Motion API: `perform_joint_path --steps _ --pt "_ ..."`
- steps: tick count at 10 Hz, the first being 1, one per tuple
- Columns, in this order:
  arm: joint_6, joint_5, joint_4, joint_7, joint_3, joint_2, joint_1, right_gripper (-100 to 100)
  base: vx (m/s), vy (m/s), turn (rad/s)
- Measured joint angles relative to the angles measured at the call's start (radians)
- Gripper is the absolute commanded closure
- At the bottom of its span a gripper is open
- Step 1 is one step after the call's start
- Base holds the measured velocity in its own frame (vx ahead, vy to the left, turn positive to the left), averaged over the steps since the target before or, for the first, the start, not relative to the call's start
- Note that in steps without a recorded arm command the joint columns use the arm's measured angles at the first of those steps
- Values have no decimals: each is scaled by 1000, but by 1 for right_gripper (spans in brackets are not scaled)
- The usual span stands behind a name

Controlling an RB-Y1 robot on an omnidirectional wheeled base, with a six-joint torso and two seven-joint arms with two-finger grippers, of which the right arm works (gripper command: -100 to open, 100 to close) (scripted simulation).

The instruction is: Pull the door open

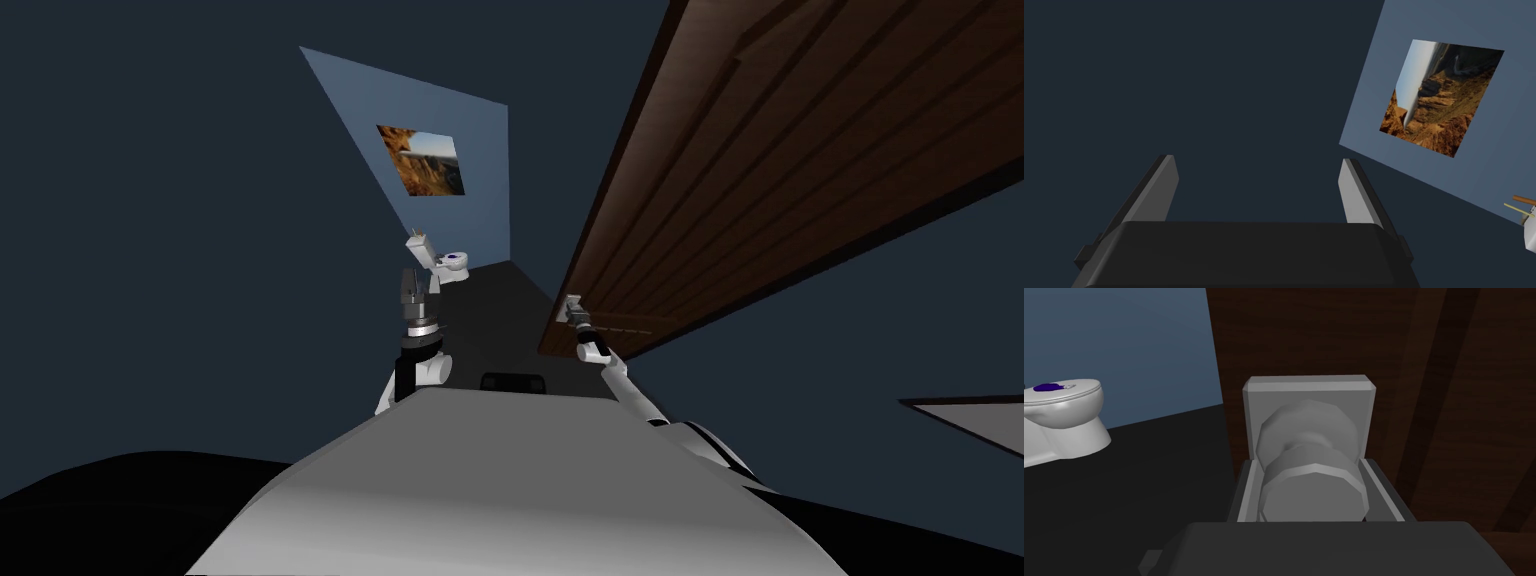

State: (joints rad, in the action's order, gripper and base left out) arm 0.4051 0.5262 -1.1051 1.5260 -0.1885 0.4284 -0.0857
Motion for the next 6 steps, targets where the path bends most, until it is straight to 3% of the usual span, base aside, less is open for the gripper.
perform_joint_path --steps 6 --pt "15 61 28 -76 40 -14 -22 100 5 -38 198"
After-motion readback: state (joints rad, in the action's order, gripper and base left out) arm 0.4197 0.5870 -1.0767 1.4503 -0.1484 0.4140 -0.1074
